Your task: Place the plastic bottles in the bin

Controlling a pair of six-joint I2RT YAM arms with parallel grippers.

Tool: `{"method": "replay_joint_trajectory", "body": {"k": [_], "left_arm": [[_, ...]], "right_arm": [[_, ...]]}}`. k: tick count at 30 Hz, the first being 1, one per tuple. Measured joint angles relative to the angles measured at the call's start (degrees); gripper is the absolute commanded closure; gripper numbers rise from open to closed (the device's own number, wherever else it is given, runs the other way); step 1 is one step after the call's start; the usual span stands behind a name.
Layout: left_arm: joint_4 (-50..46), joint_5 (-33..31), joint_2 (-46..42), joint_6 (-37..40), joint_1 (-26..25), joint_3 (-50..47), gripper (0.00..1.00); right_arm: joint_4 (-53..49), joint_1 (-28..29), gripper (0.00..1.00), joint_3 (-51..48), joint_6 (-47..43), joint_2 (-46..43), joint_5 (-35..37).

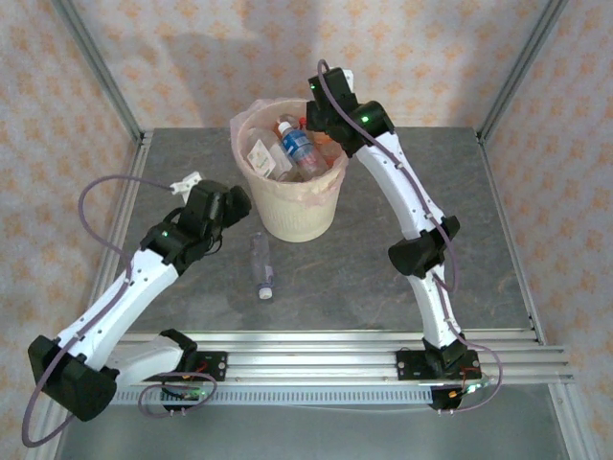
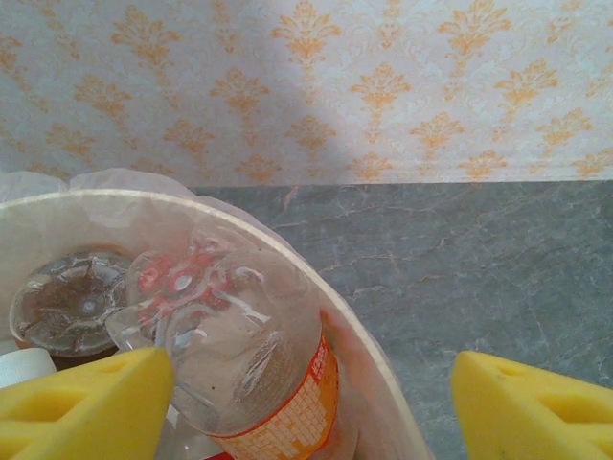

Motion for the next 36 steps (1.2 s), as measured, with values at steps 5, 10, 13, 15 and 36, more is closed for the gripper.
{"method": "replay_joint_trajectory", "body": {"k": [5, 10, 13, 15, 36], "left_arm": [[0.00, 1.97, -3.56, 0.70, -3.15, -6.27, 0.00], [0.22, 3.15, -4.22, 0.68, -7.06, -10.29, 0.00], [1.09, 3.50, -3.48, 0.70, -8.31, -12.31, 0.00], [1.84, 3.67, -2.12, 0.70, -8.61, -13.18, 0.00], [10.91, 4.98, 18.75, 2.64, -9.25, -14.60, 0.08]], "right_arm": [[-1.97, 0.00, 0.08, -0.02, 0.46, -0.28, -3.50], [-3.34, 0.00, 0.01, -0.02, 0.68, -3.37, -6.60], [-3.93, 0.00, 0.01, -0.31, 0.68, -7.19, -7.91], [-4.11, 0.00, 0.01, -1.25, 0.85, -10.40, -8.31], [8.76, 0.28, 0.01, -52.11, 7.17, -47.84, -4.11]]}}
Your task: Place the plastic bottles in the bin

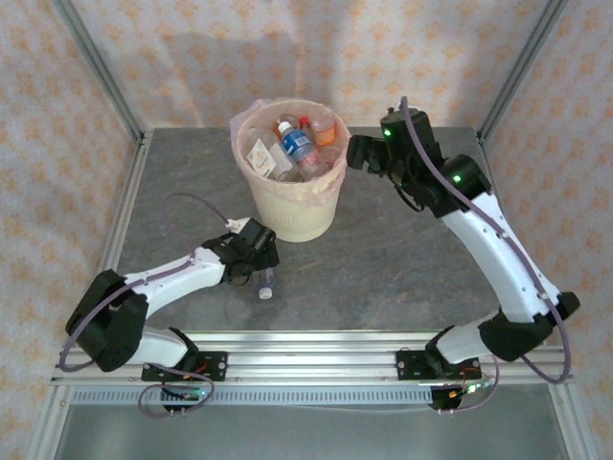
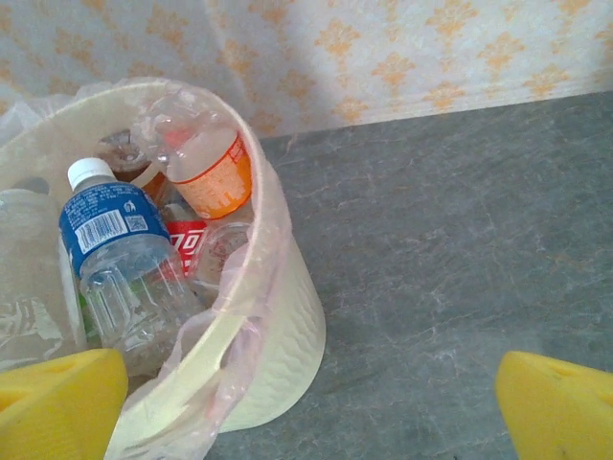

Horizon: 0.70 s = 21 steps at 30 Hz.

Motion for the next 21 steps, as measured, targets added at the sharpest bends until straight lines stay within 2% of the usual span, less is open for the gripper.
{"method": "replay_joint_trajectory", "body": {"k": [5, 10, 21], "left_arm": [[1.40, 0.59, 4.22, -0.04, 0.02, 0.00, 0.12], [1.55, 0.61, 6.34, -0.68, 0.31, 0.00, 0.18], [2.80, 1.20, 5.95, -3.02, 3.96, -2.25, 0.48]], "right_arm": [[2.05, 0.00, 0.01, -4.26, 1.27, -5.97, 1.97], [2.86, 0.00, 0.01, -6.40, 2.12, -7.61, 3.06], [3.02, 0.00, 0.01, -8.59, 3.63, -7.54, 3.48]]}}
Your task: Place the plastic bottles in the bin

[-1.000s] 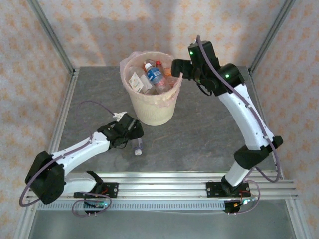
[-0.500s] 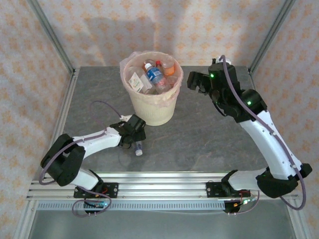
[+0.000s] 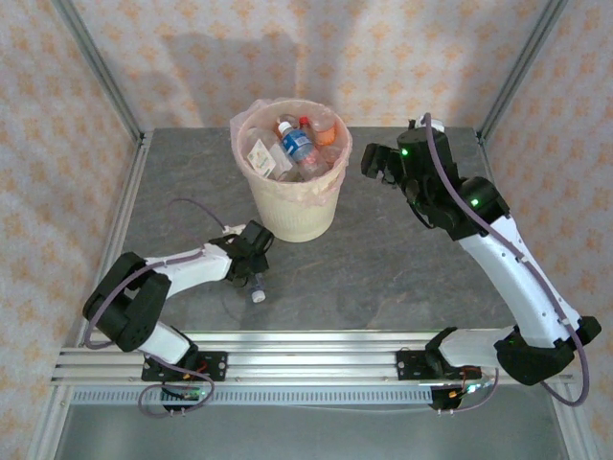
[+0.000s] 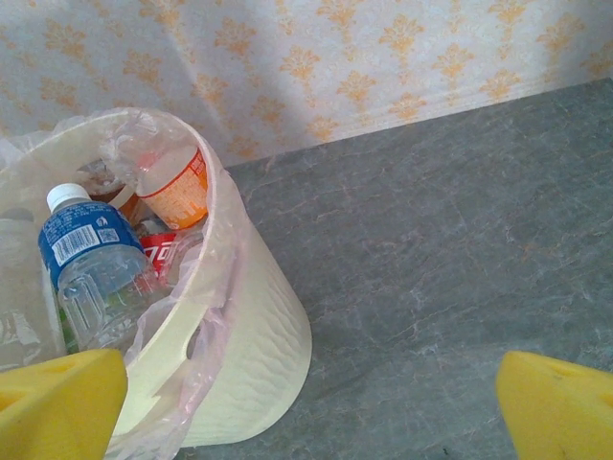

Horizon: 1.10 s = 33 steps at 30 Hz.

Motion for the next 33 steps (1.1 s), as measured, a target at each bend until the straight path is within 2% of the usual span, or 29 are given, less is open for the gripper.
{"method": "replay_joint_trajectory", "body": {"k": [5, 18, 27, 33], "left_arm": [[-0.50, -0.20, -3.34, -0.63, 1.16, -0.42, 0.56], [-8.59, -2.03, -21.94, -0.37, 3.32, 0.35, 0.57], [-17.99, -6.32, -35.41, 2.64, 3.63, 10.99, 0.57], [-19.26, -7.87, -37.57, 5.11, 3.63, 19.61, 0.57]], "right_arm": [[0.59, 0.00, 0.01, -2.67, 1.46, -0.35, 0.63], [0.44, 0.00, 0.01, -14.25, 7.48, -6.93, 6.67], [-0.07, 0.00, 0.01, -19.91, 11.52, -11.91, 11.45], [-0.46, 0.00, 0.01, -24.00, 13.90, -13.35, 12.63]]}}
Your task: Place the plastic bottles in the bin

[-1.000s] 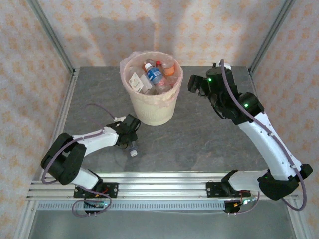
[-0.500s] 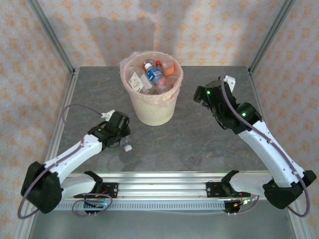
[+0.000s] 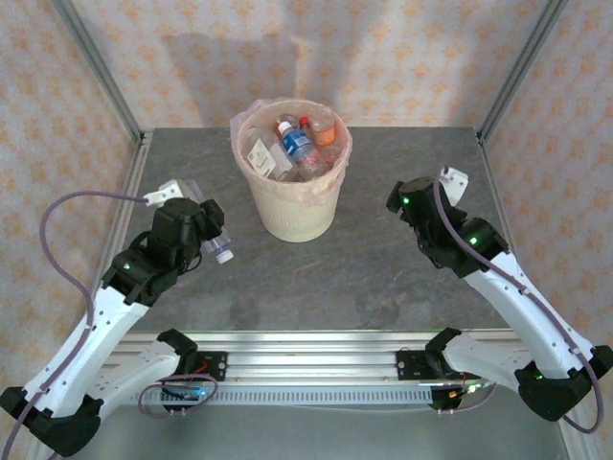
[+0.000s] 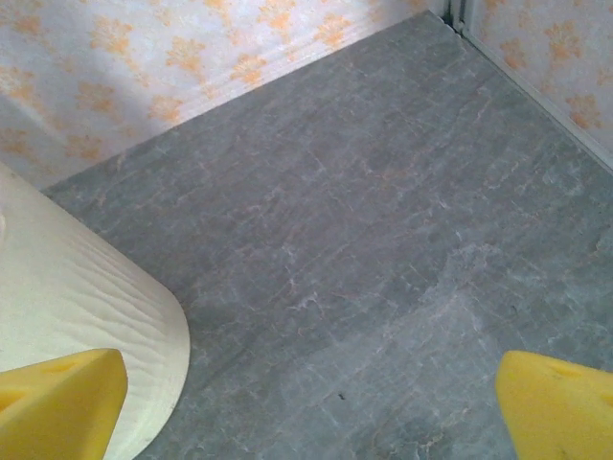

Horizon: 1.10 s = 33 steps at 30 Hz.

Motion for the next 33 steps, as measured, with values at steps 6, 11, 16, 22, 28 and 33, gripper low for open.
{"method": "replay_joint_trajectory", "body": {"k": [6, 11, 16, 22, 28, 33], "left_arm": [[1.05, 0.35, 3.85, 1.97, 0.00, 8.33, 0.57], [3.78, 2.05, 7.69, 2.40, 0.00, 14.80, 0.57], [6.21, 4.70, 12.13, 2.38, 0.00, 22.45, 0.57], [8.68, 7.69, 17.66, 2.29, 0.00, 30.60, 0.57], [10.23, 9.22, 24.22, 1.73, -0.07, 38.14, 0.58], [10.36, 9.29, 30.51, 1.70, -1.29, 44.15, 0.58]], "right_arm": [[-1.18, 0.00, 0.01, -1.75, 1.66, -0.13, 1.66], [-1.70, -0.02, 0.01, -3.13, 2.54, -1.25, 3.82], [-1.84, -0.02, 0.01, -4.74, 3.02, -2.56, 5.22], [-1.86, -0.02, 0.01, -5.99, 3.43, -3.78, 6.40], [-2.05, -0.07, 0.01, -6.62, 4.02, -4.39, 7.45], [-2.45, -0.13, 0.01, -7.65, 4.68, -4.39, 8.50]]}}
